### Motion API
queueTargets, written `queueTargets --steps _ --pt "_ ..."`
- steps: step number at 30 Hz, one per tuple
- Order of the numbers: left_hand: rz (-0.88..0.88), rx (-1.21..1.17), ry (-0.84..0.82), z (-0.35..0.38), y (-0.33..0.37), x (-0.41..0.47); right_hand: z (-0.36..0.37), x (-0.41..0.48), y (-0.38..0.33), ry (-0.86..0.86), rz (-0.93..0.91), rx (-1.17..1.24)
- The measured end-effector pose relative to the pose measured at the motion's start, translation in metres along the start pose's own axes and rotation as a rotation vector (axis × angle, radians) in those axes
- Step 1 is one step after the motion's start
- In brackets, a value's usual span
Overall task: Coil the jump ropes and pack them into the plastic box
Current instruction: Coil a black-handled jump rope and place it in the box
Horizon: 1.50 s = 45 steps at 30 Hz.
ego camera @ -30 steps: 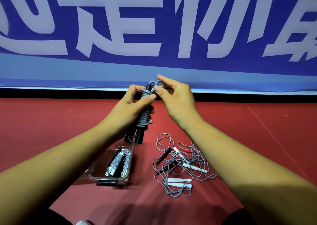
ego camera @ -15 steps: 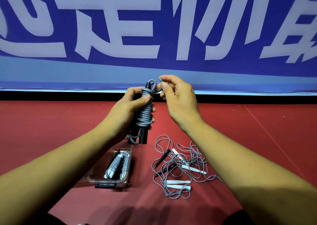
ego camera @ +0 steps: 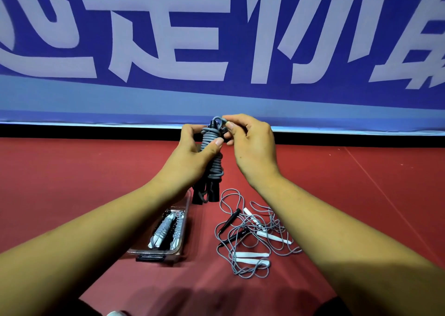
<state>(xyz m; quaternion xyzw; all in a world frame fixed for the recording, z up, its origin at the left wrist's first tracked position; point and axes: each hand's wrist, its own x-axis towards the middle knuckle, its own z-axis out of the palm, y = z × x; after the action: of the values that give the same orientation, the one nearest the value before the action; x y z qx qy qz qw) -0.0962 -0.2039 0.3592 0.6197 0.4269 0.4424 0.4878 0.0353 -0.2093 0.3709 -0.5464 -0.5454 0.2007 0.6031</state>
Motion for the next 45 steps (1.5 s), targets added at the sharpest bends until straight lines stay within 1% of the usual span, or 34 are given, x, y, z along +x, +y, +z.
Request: queueTargets --steps 4,9,12,16,20,22,24,26,30,33,36,41,43,45 --pt "-0.044 0.019 0.069 0.008 -0.008 -0.004 0.004 -0.003 0.006 -0.010 0.042 0.009" --pt "-0.057 0.063 0.063 0.010 -0.013 -0.003 0.004 -0.008 0.008 0.011 0.001 -0.071" --pt "-0.022 0.158 0.026 0.003 -0.014 0.000 0.002 -0.007 0.010 -0.007 -0.016 -0.093" --pt "0.056 0.289 -0.034 -0.004 -0.016 0.000 -0.003 -0.002 0.012 -0.092 -0.017 -0.128" --pt "0.146 0.351 -0.086 -0.010 -0.015 -0.001 -0.007 0.005 0.014 -0.150 0.032 -0.090" --pt "0.151 0.391 -0.130 -0.014 -0.011 0.000 -0.011 0.008 0.016 -0.186 0.091 -0.033" --pt "0.129 0.392 -0.182 -0.015 -0.007 0.000 -0.016 0.011 0.017 -0.232 0.130 -0.002" --pt "0.106 0.375 -0.220 -0.016 -0.004 0.001 -0.021 0.013 0.019 -0.264 0.127 -0.021" --pt "0.091 0.361 -0.252 -0.017 -0.004 0.006 -0.023 0.016 0.017 -0.258 0.126 0.018" --pt "0.079 0.326 -0.283 -0.019 -0.004 0.008 -0.024 0.017 0.016 -0.291 0.126 0.010" --pt "0.055 0.284 -0.263 -0.019 -0.004 0.009 -0.023 0.018 0.015 -0.262 0.114 -0.027" --pt "0.056 0.271 -0.165 -0.012 -0.010 0.010 -0.017 0.015 0.014 -0.229 0.152 0.035" --pt "0.075 0.287 -0.184 -0.013 -0.010 0.009 -0.017 0.014 0.014 -0.231 0.147 0.026" --pt "0.080 0.296 -0.250 -0.018 -0.009 0.008 -0.018 0.013 0.014 -0.239 0.143 0.014"
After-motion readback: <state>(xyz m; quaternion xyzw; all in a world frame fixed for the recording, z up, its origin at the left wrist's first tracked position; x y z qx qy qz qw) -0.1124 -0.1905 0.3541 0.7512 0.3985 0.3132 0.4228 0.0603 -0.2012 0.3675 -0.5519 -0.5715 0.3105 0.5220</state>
